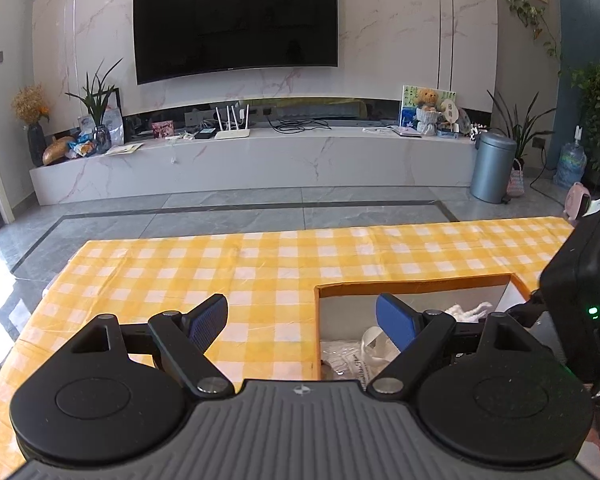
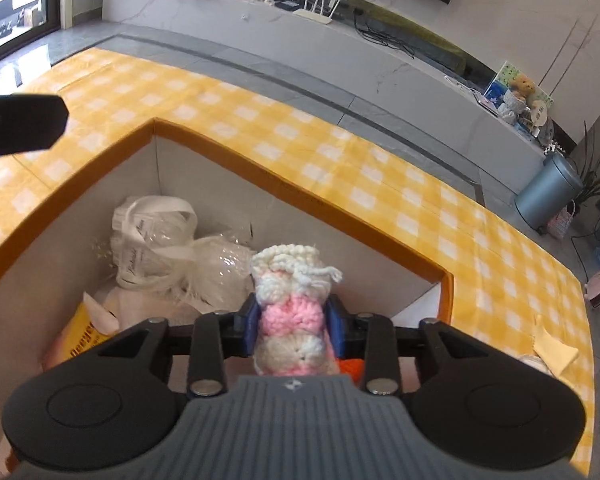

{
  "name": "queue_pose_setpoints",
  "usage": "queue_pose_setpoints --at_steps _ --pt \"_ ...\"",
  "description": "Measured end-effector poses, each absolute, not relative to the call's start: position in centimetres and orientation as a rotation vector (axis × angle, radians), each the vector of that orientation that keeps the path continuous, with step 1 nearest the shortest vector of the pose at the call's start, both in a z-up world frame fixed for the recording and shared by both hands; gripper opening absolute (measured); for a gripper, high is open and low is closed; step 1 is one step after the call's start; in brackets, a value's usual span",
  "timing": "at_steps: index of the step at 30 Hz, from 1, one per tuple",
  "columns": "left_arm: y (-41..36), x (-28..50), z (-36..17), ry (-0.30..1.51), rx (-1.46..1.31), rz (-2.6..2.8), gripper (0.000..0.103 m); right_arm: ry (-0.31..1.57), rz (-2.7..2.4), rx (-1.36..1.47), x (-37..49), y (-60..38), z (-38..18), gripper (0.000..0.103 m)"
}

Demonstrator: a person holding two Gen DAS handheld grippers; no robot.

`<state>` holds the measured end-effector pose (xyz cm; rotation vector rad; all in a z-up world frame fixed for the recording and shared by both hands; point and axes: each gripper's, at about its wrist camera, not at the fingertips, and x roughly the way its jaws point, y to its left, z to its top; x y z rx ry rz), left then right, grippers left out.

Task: Organize soft objects
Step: 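Lower the pink-white crocheted toy into the box and open the right gripper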

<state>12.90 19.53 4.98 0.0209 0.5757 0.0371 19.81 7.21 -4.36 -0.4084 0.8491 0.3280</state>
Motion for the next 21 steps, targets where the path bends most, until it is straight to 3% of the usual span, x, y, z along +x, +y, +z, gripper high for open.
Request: queue_pose_setpoints --at_steps 2,7,21 --pt "19.7 12.7 5.0 0.578 0.014 0.047 0.098 0.857 0.345 -0.357 19.7 6.9 -3.9 0.052" --pt "19.8 12.6 5.1 0.590 -0.013 0.046 0.098 0.836 0.369 -0.287 19.2 6.1 -2.2 0.061" --pt "16.5 10.4 8.7 0.570 -0.118 -0.088 0.098 0.651 0.365 -0.158 14.9 -1.6 6.1 0.076"
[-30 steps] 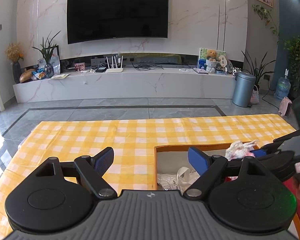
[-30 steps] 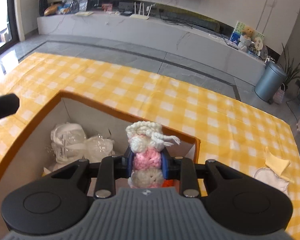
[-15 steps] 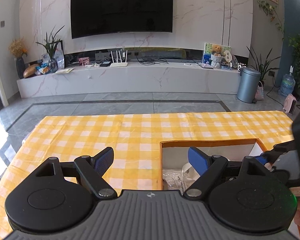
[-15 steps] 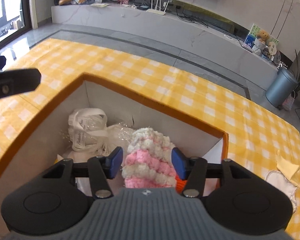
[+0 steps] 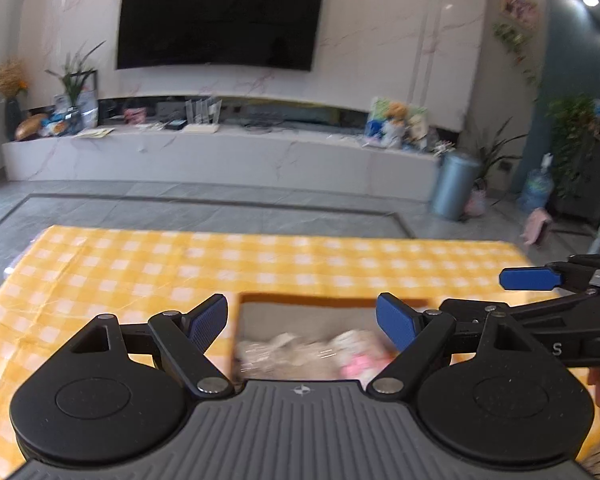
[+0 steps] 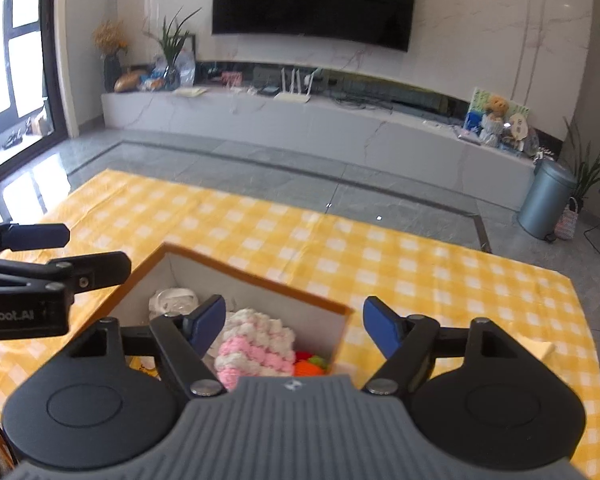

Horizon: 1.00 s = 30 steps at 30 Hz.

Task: Organize soft objects
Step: 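Lower the pink-white crocheted toy into the box and open the right gripper, then withdraw both grippers toward the white terry bib and yellow cloth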

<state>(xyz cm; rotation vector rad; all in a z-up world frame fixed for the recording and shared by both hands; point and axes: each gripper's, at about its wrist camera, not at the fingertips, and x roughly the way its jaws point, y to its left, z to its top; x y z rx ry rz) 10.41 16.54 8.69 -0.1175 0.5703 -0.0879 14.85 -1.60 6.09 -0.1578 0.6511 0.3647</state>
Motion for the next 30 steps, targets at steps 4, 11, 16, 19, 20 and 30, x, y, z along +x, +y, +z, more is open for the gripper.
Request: queue_pose_setpoints --at_steps 4,11,16,19,20,30 --pt "14.8 9.5 9.8 0.563 -0.132 -0.142 0.098 0.588 0.309 -0.139 13.3 -5.5 8.0 0.077" --pt "10.7 8.0 10.4 0.557 -0.078 -0.120 0.099 0.493 0.193 -0.039 11.2 -13.7 10.9 0.084" --pt "6.9 7.6 10.0 0.565 -0.010 -0.158 0.099 0.456 0.134 0.031 10.1 -19.3 11.3 0.090" --pt "4.5 8.0 9.5 0.607 -0.004 -0.221 0.099 0.475 0.102 0.038 10.6 -22.0 9.6 0.090" --pt "3.6 8.1 9.3 0.624 0.014 -0.245 0.099 0.492 0.070 0.011 10.8 -22.8 8.6 0.091" --pt "-5.9 10.8 6.8 0.753 0.182 -0.355 0.098 0.651 -0.083 0.169 13.5 -31.2 0.5 0.091"
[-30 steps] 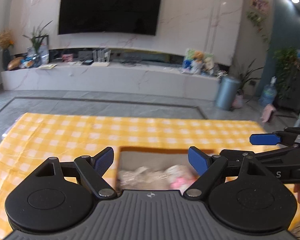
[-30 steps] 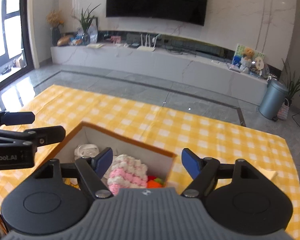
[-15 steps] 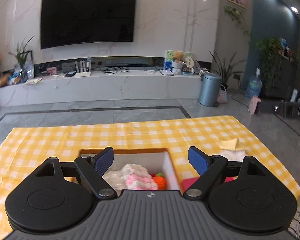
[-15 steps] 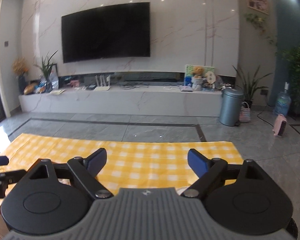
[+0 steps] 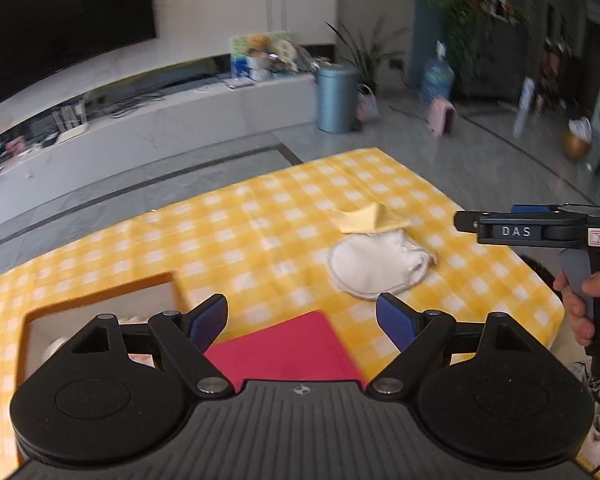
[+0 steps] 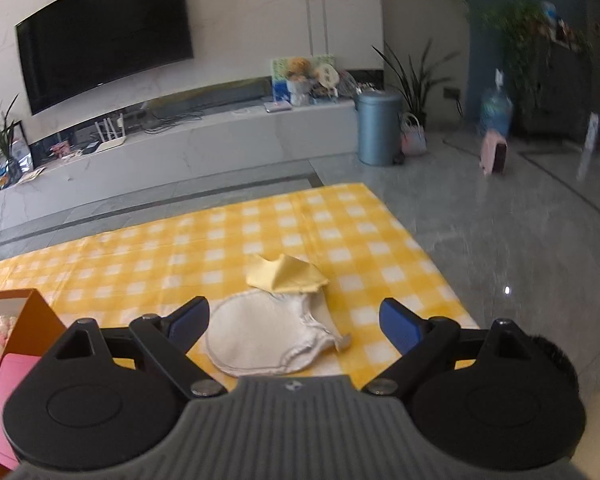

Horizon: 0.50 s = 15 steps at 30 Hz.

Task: Organize soft objects
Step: 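Withdraw both grippers toward the white terry bib and yellow cloth, then grasp the yellow cloth with the right gripper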

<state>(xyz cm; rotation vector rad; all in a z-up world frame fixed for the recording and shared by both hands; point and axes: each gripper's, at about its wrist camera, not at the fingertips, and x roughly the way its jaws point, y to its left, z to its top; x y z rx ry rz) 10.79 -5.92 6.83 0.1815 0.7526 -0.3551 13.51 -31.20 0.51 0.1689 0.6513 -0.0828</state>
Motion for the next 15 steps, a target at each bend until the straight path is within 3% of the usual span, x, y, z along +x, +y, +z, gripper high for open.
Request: queue_pose_setpoints --at_steps 15 --pt "-19.1 15.8 -0.9 0.887 0.554 -0.590 0.098 0.729 -0.097 0.349 18.3 -37.8 -4.0 0.091"
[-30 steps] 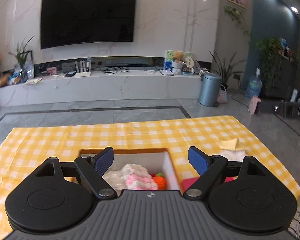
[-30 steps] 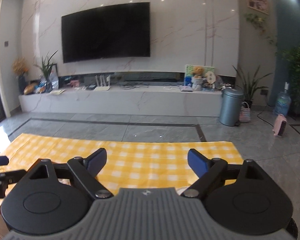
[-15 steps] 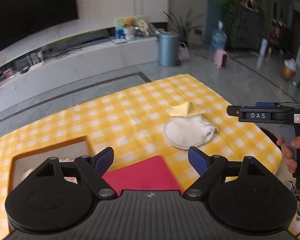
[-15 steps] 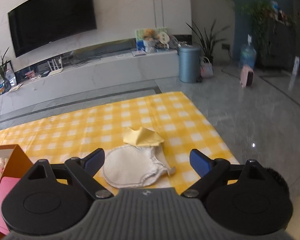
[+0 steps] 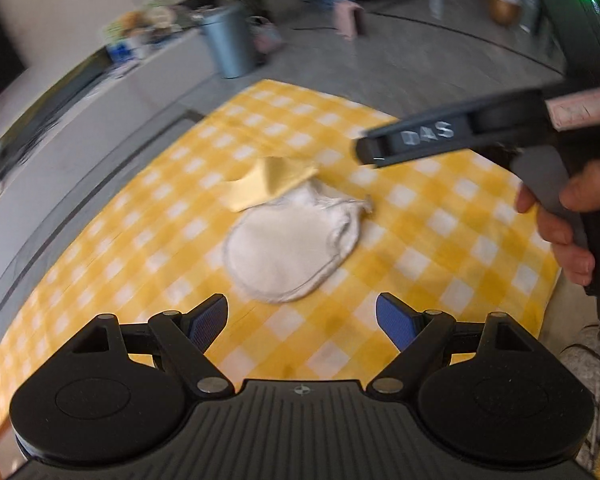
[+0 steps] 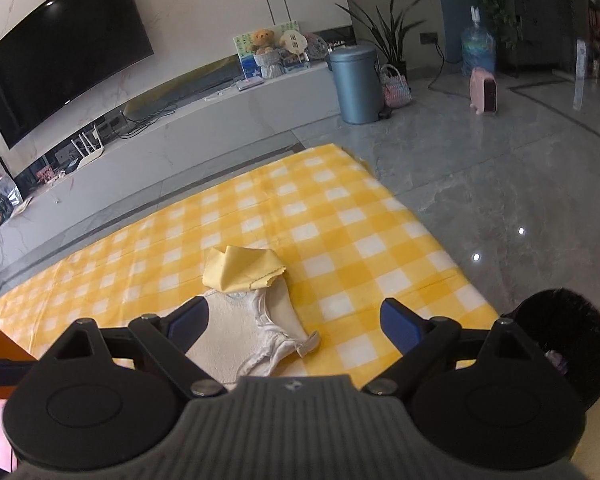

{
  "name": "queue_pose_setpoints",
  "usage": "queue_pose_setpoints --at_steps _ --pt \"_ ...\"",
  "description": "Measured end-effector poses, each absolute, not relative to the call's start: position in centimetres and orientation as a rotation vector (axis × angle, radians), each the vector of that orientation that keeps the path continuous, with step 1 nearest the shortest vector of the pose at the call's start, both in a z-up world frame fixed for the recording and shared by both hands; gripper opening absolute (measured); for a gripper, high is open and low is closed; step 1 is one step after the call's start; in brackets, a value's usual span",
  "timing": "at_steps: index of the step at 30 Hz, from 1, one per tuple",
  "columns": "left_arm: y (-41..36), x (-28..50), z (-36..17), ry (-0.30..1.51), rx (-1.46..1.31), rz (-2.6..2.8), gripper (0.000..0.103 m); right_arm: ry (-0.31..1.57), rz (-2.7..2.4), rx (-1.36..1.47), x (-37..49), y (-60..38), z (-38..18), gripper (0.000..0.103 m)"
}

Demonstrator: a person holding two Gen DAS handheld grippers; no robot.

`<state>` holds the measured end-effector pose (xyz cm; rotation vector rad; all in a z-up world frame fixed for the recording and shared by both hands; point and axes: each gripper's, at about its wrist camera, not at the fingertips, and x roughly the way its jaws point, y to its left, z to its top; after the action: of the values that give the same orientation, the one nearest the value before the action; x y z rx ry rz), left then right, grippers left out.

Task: Organize soft objects
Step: 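Grasp the yellow cloth with the right gripper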

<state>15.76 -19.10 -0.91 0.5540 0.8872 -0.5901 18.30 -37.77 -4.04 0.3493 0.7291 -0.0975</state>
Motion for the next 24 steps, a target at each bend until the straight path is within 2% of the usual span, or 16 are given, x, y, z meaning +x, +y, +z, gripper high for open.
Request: queue_pose_setpoints --at_steps 4,7,10,14,19,22,24 --pt "-20.7 18.0 -3.3 0.909 0.635 -0.677 0.098 0.747 -0.092 0.394 19.6 -38.3 -5.0 0.091" --pt "-21.8 19.3 -6.0 1.001 0.757 -0.813 0.098 0.722 -0.041 0.376 20.4 -37.7 -4.8 0.091" --pt "-22.5 19.6 -8.1 0.991 0.855 -0.846 0.098 0.730 0.031 0.377 21.8 -37.5 -5.6 0.091" --pt "-22.9 20.8 -9.3 0.986 0.837 -0.869 0.098 0.793 0.027 0.450 23.9 -38.4 -7.5 0.091" --pt "-23.8 22.3 -10.2 1.011 0.853 -0.869 0.098 0.797 0.051 0.398 25.2 -37.8 -7.7 0.091" --pt "-24.4 23.0 -10.6 0.992 0.919 -0.857 0.098 0.796 0.100 0.346 26.3 -36.8 -8.0 0.098" --pt "-24.5 23.8 -10.9 1.003 0.942 -0.863 0.101 0.788 0.118 0.308 27.3 -36.0 -8.5 0.099"
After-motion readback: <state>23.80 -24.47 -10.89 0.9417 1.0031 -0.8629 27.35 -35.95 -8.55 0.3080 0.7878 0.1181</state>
